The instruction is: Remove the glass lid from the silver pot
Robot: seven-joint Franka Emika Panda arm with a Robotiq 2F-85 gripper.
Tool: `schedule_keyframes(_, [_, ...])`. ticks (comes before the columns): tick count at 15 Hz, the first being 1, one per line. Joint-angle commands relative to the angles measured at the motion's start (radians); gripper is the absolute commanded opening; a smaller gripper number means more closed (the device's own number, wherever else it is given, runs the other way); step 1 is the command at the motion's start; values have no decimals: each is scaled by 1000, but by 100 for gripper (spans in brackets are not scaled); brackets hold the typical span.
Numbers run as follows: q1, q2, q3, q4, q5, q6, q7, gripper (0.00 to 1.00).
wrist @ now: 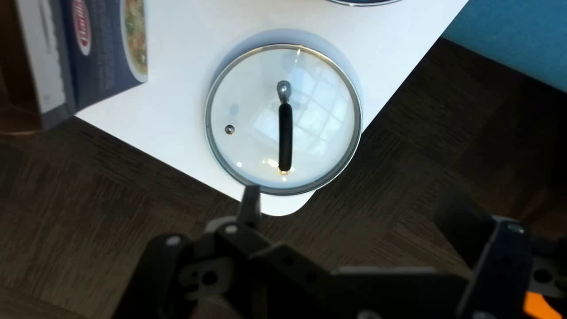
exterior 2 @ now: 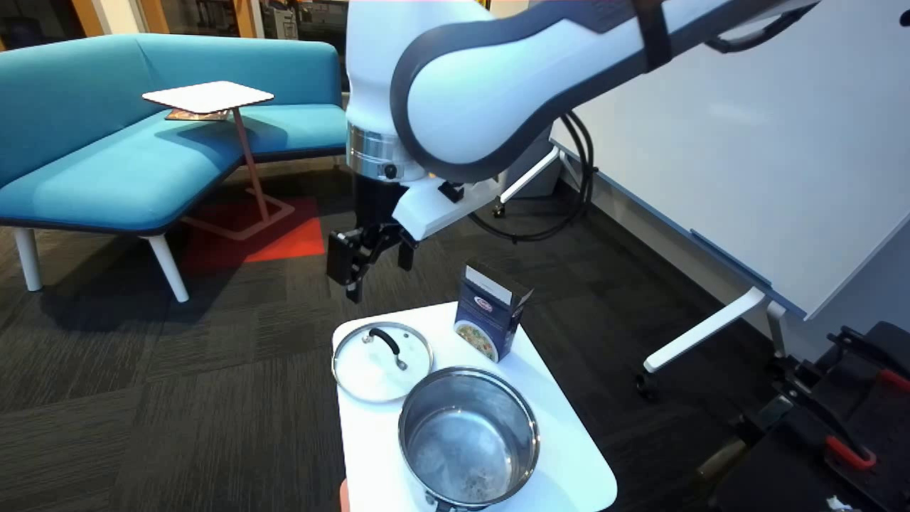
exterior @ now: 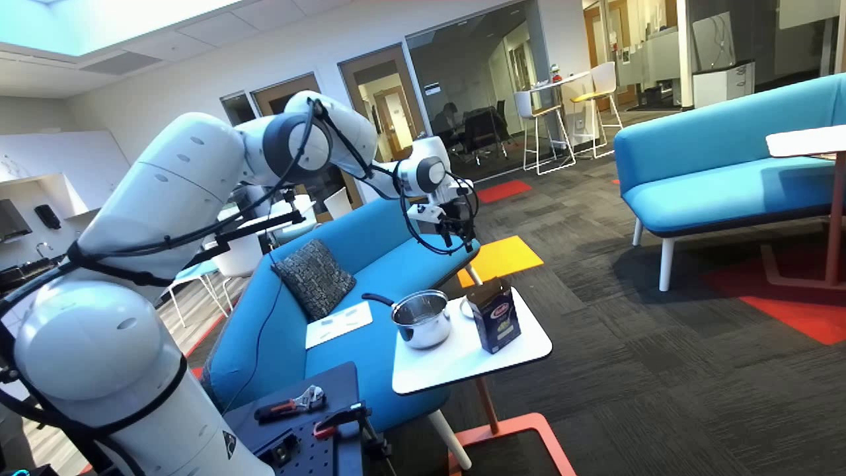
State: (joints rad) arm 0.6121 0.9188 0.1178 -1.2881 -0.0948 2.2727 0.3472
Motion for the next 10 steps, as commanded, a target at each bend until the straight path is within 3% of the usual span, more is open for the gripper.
schedule_keyframes(1, [15, -208, -40, -240, -40, 25, 84, 100])
schedule_keyframes(8, [-26, -472, -29, -545, -82, 57, 118, 100])
schedule_keyframes(9, [-22, -359, -20, -391, -78, 5, 111, 100])
schedule_keyframes(10, [-28, -391, -17, -431, -80, 12, 112, 100])
